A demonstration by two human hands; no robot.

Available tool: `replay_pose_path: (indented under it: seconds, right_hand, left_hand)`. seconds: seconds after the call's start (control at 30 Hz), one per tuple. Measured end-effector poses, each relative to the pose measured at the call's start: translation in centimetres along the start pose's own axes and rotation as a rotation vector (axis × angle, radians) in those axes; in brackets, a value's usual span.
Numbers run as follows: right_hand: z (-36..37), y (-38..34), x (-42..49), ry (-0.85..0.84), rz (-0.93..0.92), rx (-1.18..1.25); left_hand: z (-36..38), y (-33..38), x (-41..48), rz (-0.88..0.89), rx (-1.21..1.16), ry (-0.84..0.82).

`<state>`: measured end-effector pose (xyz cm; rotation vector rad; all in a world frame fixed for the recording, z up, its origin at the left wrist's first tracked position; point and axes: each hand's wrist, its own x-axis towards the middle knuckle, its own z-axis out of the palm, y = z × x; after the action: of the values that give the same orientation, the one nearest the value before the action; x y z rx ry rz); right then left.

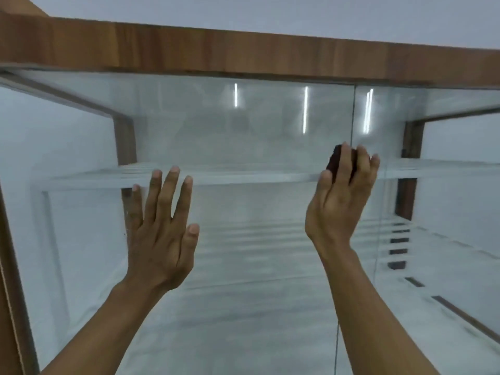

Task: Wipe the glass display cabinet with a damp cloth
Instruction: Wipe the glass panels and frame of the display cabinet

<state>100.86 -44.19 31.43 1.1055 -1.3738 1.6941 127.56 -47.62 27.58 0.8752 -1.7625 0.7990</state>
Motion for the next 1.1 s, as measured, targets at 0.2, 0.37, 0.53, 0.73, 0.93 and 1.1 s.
replay_pose_path:
  seconds: [0.2,0.37,0.53,0.73,0.93,1.1]
  right_hand:
    - [1.5,-4.3,-17.1,-0.334,-0.779,0.042]
    - [-1.4,6.4,-15.0,0.052,-0.120,-0.017]
    - [0.9,2.3,-27.4,-0.193,-0.645,0.018]
    - [-1.2,11.3,-29.2,0.006,-0.350,0.000]
    - [-2.3,8.2,-37.6,-0.426,-0.783,-0.066]
    - [-6.5,18.1,-39.1,-0.411,-0.545,-0.062]
  left_hand:
    - [2.3,0.8,-5.8,0.033,-0.066,0.109]
    - [5.4,1.1,-16.3,0.102,-0.013,0.111]
    - [8.3,3.1,-23.3,0.032,-0.023,0.129]
    - [9.7,3.9,-26.8,0.086,0.040,0.098]
    - [9.8,3.9,-26.9,0.080,0.055,0.097]
    - [9.7,3.9,-26.9,0.065,0.055,0.084]
